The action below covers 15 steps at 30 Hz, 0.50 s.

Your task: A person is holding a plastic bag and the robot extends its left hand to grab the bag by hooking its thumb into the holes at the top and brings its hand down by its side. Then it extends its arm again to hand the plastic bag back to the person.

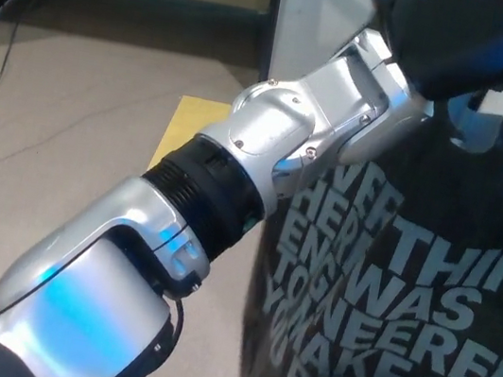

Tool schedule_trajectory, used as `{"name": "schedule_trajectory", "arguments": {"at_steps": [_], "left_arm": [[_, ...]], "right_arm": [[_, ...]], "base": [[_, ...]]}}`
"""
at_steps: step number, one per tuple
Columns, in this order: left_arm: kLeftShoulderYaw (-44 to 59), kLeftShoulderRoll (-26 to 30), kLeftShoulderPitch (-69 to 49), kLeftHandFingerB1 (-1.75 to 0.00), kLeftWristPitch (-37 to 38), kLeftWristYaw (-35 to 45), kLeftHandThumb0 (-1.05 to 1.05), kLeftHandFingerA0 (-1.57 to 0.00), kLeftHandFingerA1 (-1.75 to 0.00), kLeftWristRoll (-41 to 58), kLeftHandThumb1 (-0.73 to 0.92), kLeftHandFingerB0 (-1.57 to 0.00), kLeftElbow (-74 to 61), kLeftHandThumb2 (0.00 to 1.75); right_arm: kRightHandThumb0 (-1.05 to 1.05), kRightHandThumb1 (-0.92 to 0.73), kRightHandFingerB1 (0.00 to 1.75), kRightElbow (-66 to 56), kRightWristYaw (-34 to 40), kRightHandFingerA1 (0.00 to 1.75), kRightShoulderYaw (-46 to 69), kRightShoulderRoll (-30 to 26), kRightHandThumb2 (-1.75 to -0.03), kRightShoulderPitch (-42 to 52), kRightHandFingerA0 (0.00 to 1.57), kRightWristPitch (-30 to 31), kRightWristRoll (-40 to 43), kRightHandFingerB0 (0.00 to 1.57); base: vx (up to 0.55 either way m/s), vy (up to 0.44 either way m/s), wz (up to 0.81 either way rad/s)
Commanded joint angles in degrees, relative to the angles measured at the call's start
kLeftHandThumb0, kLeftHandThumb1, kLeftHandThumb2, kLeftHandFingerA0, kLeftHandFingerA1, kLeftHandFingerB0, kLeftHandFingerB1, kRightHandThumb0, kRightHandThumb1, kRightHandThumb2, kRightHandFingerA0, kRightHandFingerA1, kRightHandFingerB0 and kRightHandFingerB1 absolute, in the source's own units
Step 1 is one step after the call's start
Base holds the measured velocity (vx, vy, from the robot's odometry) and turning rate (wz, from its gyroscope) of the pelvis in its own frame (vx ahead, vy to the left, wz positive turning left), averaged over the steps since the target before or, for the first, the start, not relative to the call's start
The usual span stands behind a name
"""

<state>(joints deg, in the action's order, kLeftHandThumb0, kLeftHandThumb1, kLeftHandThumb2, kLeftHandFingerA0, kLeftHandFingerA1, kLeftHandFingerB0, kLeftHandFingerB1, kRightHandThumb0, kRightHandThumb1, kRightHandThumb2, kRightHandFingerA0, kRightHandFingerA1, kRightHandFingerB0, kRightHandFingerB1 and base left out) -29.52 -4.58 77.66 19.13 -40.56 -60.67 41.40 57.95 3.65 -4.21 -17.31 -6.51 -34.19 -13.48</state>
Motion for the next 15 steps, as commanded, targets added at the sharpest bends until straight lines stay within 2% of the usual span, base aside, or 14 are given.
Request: {"name": "schedule_trajectory", "arguments": {"at_steps": [1, 7, 10, 15], "left_arm": [[2.38, 0.19, -2.83, 0.00, -10.40, 23.62, -1.04, 0.00, 0.00, 6.87, 0.48, 0.00, -8.42, 0.67], [1.91, 1.24, -4.11, 0.00, -13.77, 30.66, -1.04, 0.00, 0.00, 5.33, 0.49, 0.00, -11.86, 0.66], [2.53, 1.42, -4.61, 0.00, -13.60, 33.75, -1.01, 0.00, 0.00, 7.17, 0.44, 0.00, -12.77, 0.67], [2.46, 1.90, -5.59, 0.00, -14.08, 34.18, -1.00, 0.00, 0.00, 6.04, 0.45, 0.00, -14.34, 0.67]], "right_arm": [[-0.40, -0.73, 0.50, 0.17, -0.63, 0.52, -0.15, -1.21, -0.62, -0.28, 0.87, 1.24, -0.33, 0.88], [-0.40, -0.73, 0.51, 0.15, -0.79, 0.54, -0.29, -1.35, -0.62, -0.31, 0.88, 0.87, -0.36, 0.88], [-0.40, -0.73, 0.50, 0.30, -1.36, 0.53, -0.15, -1.33, -0.62, -0.69, 0.88, 1.71, -0.03, 0.88], [-0.40, -0.73, 0.51, -0.06, -1.25, 0.54, -0.42, -1.51, -0.62, -0.62, 0.88, 1.53, -0.42, 0.87]], "base": [[0.00, 0.000, 0.00], [0.00, 0.000, 0.00], [0.00, 0.000, 0.00], [0.00, 0.000, 0.00]]}}
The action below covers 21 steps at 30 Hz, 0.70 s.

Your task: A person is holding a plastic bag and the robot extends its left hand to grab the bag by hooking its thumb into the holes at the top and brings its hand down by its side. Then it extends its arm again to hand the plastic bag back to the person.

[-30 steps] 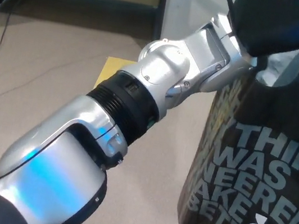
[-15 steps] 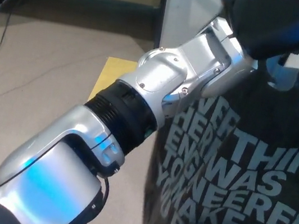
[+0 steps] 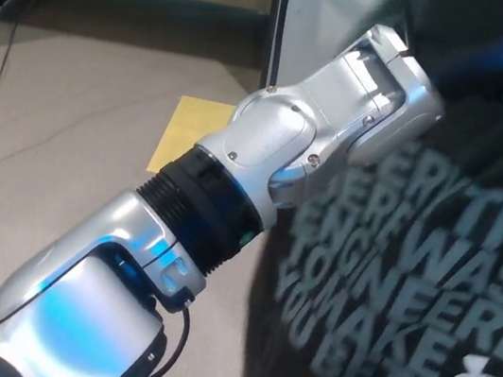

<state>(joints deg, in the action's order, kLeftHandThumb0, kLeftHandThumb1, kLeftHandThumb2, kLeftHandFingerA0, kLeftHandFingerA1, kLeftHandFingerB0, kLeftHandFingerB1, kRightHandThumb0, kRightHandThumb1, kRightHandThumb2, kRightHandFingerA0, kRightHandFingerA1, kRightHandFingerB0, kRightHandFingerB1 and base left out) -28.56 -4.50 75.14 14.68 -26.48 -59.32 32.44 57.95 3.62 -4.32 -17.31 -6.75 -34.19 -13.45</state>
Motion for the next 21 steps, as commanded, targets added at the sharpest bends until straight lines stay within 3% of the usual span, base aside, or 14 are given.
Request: {"name": "schedule_trajectory", "arguments": {"at_steps": [1, 13, 21], "left_arm": [[1.51, 1.96, -3.23, 0.00, -9.63, 20.29, -1.00, 0.00, 0.00, 4.55, 0.45, 0.00, -5.72, 0.66], [1.75, 2.90, -5.83, 0.00, -10.37, 22.45, -0.99, 0.00, 0.00, 3.98, 0.47, 0.00, -10.08, 0.65], [5.30, 10.74, -19.35, 0.00, -9.15, 22.30, -0.93, 0.00, 0.00, 4.58, 0.52, 0.00, -24.70, 0.60]], "right_arm": [[-0.40, -0.73, 0.51, -0.12, -1.32, 0.54, -0.35, -1.52, -0.62, -0.43, 0.87, 1.87, -0.47, 0.87], [-0.39, -0.73, 0.51, 0.17, -1.14, 0.54, -0.94, -1.42, -0.62, -0.28, 0.89, 1.61, -0.87, 0.87], [-0.39, -0.72, 0.52, 0.15, -0.47, 0.55, -0.80, -0.92, -0.62, 0.94, 0.89, 0.70, -0.49, 0.87]], "base": [[0.00, 0.000, 0.00], [0.00, 0.000, 0.00], [0.00, 0.000, 0.00]]}}
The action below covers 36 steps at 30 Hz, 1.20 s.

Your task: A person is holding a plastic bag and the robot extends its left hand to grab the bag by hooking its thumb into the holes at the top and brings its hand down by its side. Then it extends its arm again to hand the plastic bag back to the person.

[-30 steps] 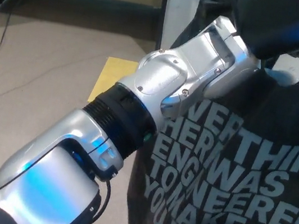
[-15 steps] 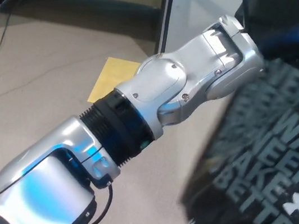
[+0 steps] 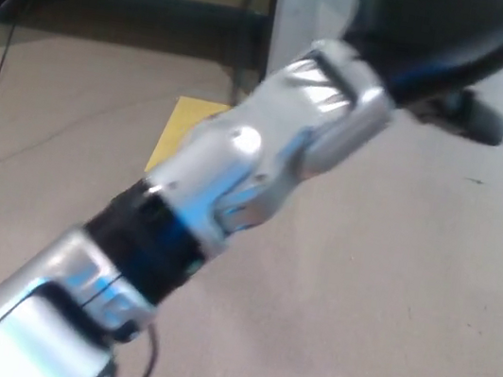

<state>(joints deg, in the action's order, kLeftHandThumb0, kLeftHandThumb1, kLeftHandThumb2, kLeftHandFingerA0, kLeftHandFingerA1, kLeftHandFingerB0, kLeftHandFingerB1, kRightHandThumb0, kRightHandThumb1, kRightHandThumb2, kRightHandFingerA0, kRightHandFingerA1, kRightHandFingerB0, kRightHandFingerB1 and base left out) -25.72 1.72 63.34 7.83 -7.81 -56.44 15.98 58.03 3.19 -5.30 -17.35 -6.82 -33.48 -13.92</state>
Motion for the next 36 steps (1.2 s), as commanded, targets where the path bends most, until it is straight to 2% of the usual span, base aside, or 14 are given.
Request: {"name": "schedule_trajectory", "arguments": {"at_steps": [1, 2, 4, 10, 11, 12, 13, 16, 18, 19, 27, 34, 35, 36], "left_arm": [[3.69, 6.24, -10.88, 0.00, -2.05, 3.71, -0.93, 0.00, 0.00, 2.20, 0.52, 0.00, -11.89, 0.60], [5.22, 7.59, -14.26, 0.00, -1.51, 3.28, -0.83, 0.00, 0.00, 3.20, 0.46, 0.00, -15.24, 0.86], [8.21, 11.11, -21.65, 0.00, -0.51, 3.95, -0.89, 0.00, -0.01, 4.21, 0.51, 0.00, -22.55, 0.88], [17.40, 20.36, -41.96, 0.00, 7.47, 1.60, -0.83, -0.02, -0.09, 10.96, 0.49, 0.00, -33.95, 0.85], [20.44, 22.88, -50.24, -0.20, 12.00, -3.06, -0.80, -0.05, -0.34, 11.59, 0.47, 0.00, -33.90, 0.60], [21.54, 23.81, -53.28, -0.20, 13.78, -4.99, -0.80, -0.05, -0.34, 11.77, 0.47, 0.00, -33.75, 0.60], [22.76, 24.46, -56.30, -0.17, 14.95, -6.31, -0.65, -0.02, -0.37, 12.06, 0.37, 0.00, -33.18, 0.81], [25.67, 25.00, -63.85, -0.21, 17.63, -8.74, -0.62, -0.01, -0.33, 14.00, 0.37, 0.00, -31.44, 0.81], [28.63, 24.12, -71.67, -0.25, 24.49, -13.38, -0.58, -0.04, -0.39, 19.24, 0.38, 0.00, -23.91, 0.73], [29.00, 23.75, -72.67, -0.49, 25.35, -13.35, -0.31, 0.00, -0.49, 20.65, 0.21, 0.00, -22.30, 0.81], [32.44, 21.33, -76.96, -0.48, 34.79, -13.94, -0.28, -0.02, -0.50, 29.14, 0.23, 0.00, 5.89, 0.81], [33.58, 23.22, -76.04, -0.49, 36.34, -18.29, -0.33, 0.00, -0.49, 25.66, 0.33, 0.00, 24.99, 0.89], [33.68, 23.37, -75.34, -0.28, 35.65, -17.14, -0.64, -0.10, -0.40, 26.11, 0.43, -0.05, 26.78, 0.72], [33.78, 23.39, -74.69, -0.28, 35.43, -16.11, -0.64, -0.10, -0.40, 26.66, 0.43, -0.05, 27.81, 0.72]], "right_arm": [[-0.39, -0.72, 0.52, 0.12, -0.03, 0.55, 0.27, -0.82, -0.62, 1.11, 0.89, -0.22, 0.09, 0.87], [-0.39, -0.71, 0.51, 0.19, -0.02, 0.54, 0.68, -0.67, -0.61, 1.13, 0.87, -0.16, 0.58, 0.87], [-0.37, -0.69, 0.46, 0.22, 0.30, 0.51, 1.51, -0.49, -0.61, 1.45, 0.81, -0.43, 1.43, 0.77], [-0.39, -0.70, 0.45, 1.15, 1.98, 0.52, 2.53, -0.22, -0.61, 1.14, 0.78, -1.76, 1.55, 0.69], [-0.41, -0.70, 0.45, 1.46, 1.87, 0.52, 2.56, -0.03, -0.61, 1.23, 0.76, -1.72, 1.53, 0.68], [-0.41, -0.70, 0.45, 1.55, 1.79, 0.52, 2.58, 0.08, -0.61, 1.31, 0.76, -1.68, 1.53, 0.68], [-0.40, -0.70, 0.44, 1.66, 1.69, 0.51, 2.73, 0.20, -0.61, 1.11, 0.75, -1.49, 1.69, 0.68], [-0.40, -0.70, 0.44, 1.91, 2.06, 0.52, 2.74, 0.51, -0.61, 1.46, 0.75, -1.88, 1.56, 0.68], [-0.38, -0.70, 0.43, 1.96, 2.85, 0.52, 2.56, 0.88, -0.61, 1.62, 0.76, -1.78, 1.16, 0.66], [-0.38, -0.70, 0.43, 2.01, 2.92, 0.52, 2.59, 0.92, -0.61, 1.60, 0.76, -1.86, 1.17, 0.66], [-0.40, -0.71, 0.41, 2.44, 2.69, 0.51, 3.20, 1.36, -0.62, 1.83, 0.72, -2.11, 1.69, 0.58], [-0.46, -0.72, 0.35, 3.32, 4.62, 0.48, 4.36, 3.22, -0.62, 3.03, 0.63, -3.24, 2.61, 0.45], [-0.47, -0.72, 0.34, 3.12, 5.07, 0.47, 4.62, 3.35, -0.62, 3.19, 0.61, -3.38, 2.72, 0.43], [-0.47, -0.72, 0.34, 2.94, 5.17, 0.47, 4.85, 3.35, -0.62, 3.27, 0.61, -3.30, 2.83, 0.43]], "base": [[0.00, 0.000, 0.00], [0.00, 0.000, 0.00], [0.00, 0.000, 0.00], [0.00, 0.000, 0.00], [0.00, 0.000, 0.00], [0.00, 0.000, 0.00], [0.00, 0.000, 0.00], [0.00, 0.000, 0.00], [0.00, 0.000, 0.00], [0.00, 0.000, 0.00], [0.00, 0.000, 0.00], [0.00, 0.000, 0.00], [0.00, 0.000, 0.00], [0.00, 0.000, 0.00]]}}
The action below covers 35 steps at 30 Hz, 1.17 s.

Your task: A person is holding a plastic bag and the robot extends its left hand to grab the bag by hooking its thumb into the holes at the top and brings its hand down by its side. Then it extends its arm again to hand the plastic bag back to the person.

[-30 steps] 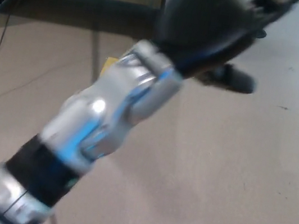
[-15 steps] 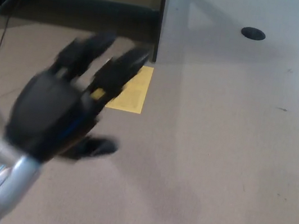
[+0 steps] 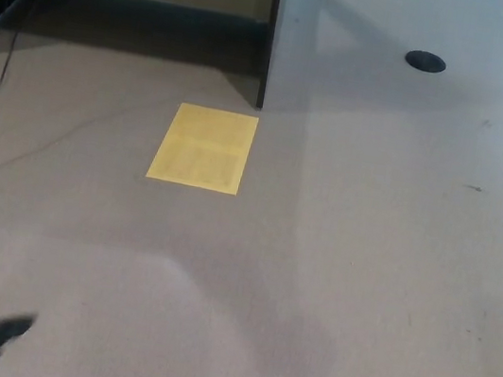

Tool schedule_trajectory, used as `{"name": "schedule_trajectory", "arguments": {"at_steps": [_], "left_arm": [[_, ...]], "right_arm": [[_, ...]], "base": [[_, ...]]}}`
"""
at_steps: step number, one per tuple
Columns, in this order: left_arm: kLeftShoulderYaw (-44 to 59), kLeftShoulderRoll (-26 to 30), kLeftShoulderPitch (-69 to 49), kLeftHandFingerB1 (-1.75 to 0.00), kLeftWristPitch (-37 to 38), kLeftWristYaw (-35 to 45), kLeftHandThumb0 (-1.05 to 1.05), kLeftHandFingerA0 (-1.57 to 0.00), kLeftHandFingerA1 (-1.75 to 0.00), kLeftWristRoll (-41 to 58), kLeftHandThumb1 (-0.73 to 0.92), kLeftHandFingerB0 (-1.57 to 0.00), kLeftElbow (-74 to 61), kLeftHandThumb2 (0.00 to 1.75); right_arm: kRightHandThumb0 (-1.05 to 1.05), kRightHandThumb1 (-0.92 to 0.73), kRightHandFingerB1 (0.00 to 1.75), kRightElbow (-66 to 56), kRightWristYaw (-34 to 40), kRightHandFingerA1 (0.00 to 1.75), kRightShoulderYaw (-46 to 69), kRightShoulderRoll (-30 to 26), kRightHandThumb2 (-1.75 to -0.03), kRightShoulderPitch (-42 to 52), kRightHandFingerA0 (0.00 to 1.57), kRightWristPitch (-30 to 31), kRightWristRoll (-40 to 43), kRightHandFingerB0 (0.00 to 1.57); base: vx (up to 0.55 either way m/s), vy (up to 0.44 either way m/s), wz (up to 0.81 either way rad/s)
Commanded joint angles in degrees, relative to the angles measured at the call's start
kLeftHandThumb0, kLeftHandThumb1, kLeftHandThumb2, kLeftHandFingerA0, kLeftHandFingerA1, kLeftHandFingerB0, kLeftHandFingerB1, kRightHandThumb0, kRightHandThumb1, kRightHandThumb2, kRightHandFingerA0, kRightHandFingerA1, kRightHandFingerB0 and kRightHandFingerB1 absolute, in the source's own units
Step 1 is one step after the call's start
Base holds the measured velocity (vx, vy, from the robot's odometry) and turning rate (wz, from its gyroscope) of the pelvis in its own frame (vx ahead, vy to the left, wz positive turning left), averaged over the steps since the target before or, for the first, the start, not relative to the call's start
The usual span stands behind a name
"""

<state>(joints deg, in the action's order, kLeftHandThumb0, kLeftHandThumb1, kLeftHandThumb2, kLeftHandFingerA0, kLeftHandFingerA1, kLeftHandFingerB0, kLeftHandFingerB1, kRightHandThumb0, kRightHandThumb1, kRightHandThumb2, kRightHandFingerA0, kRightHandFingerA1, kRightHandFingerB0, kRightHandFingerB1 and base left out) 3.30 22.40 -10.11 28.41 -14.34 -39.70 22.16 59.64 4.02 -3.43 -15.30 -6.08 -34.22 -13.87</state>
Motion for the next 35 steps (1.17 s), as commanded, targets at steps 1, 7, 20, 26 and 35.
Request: {"name": "schedule_trajectory", "arguments": {"at_steps": [1, 7, 20, 26, 35], "left_arm": [[5.09, 2.69, -0.56, -0.24, 15.11, -7.83, -0.56, -0.14, -0.31, 11.21, 0.53, -0.07, 22.92, 0.56], [6.15, 1.39, 1.43, -0.23, 14.99, 0.40, -0.64, -0.13, -0.43, 16.26, 0.44, -0.05, 27.07, 0.75], [5.49, -0.21, 1.41, -0.14, 17.66, 6.70, -0.65, -0.05, -0.33, 22.48, 0.41, -0.04, 30.21, 0.77], [5.26, -0.54, 2.74, -0.14, 19.38, 7.86, -0.63, -0.06, -0.36, 24.99, 0.39, -0.05, 32.36, 0.75], [4.46, -0.19, 1.92, -0.18, 20.28, 8.81, -0.61, -0.05, -0.33, 26.33, 0.38, -0.06, 32.77, 0.75]], "right_arm": [[-0.53, -0.61, 0.48, 1.48, 4.54, 0.60, 3.05, 1.26, -0.91, 2.51, 0.53, -2.71, 2.68, 0.34], [-0.47, -0.75, 0.32, 1.86, 4.93, 0.48, 3.72, 1.17, -0.62, 2.71, 0.59, -2.69, 2.29, 0.36], [-0.45, -0.75, 0.33, 2.33, 5.40, 0.49, 4.18, 1.11, -0.63, 3.55, 0.60, -3.50, 1.58, 0.37], [-0.47, -0.75, 0.34, 2.46, 4.92, 0.49, 4.52, 0.77, -0.63, 3.13, 0.60, -3.56, 1.68, 0.38], [-0.47, -0.74, 0.34, 2.18, 4.32, 0.49, 4.63, 0.73, -0.63, 4.14, 0.61, -3.72, 2.07, 0.40]], "base": [[0.00, 0.000, 0.00], [0.00, 0.000, 0.00], [0.00, 0.000, 0.00], [0.00, 0.000, 0.00], [0.00, 0.000, 0.00]]}}
